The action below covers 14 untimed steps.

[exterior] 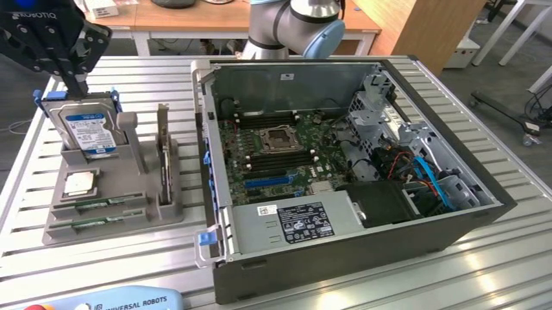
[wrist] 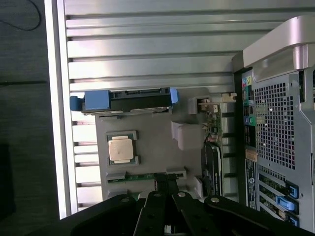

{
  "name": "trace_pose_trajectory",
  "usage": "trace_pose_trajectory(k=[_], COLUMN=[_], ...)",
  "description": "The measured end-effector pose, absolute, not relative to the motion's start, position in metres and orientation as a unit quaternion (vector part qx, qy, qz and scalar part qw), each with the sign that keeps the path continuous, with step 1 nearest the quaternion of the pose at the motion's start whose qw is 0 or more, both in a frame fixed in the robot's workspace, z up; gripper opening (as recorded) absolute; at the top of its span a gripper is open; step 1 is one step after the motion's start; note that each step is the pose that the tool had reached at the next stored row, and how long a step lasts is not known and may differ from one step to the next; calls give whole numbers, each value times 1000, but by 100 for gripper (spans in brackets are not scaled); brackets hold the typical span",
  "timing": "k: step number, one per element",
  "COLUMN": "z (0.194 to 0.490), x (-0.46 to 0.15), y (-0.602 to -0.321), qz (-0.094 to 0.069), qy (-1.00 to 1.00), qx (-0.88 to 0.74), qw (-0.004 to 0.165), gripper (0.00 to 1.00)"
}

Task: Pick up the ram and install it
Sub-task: 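Reach for the ram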

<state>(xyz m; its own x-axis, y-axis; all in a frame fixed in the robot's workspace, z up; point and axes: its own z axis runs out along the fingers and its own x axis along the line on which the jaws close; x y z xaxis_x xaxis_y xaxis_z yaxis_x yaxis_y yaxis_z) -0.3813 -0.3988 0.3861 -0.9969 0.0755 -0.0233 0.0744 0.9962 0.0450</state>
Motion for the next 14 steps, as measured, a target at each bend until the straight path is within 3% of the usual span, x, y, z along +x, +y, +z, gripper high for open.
trace_pose_trajectory(k=[14], z=[386], x=[-382], y=[-411], qz=[22], qy=[999], qx=[37], qw=[13], gripper=[10])
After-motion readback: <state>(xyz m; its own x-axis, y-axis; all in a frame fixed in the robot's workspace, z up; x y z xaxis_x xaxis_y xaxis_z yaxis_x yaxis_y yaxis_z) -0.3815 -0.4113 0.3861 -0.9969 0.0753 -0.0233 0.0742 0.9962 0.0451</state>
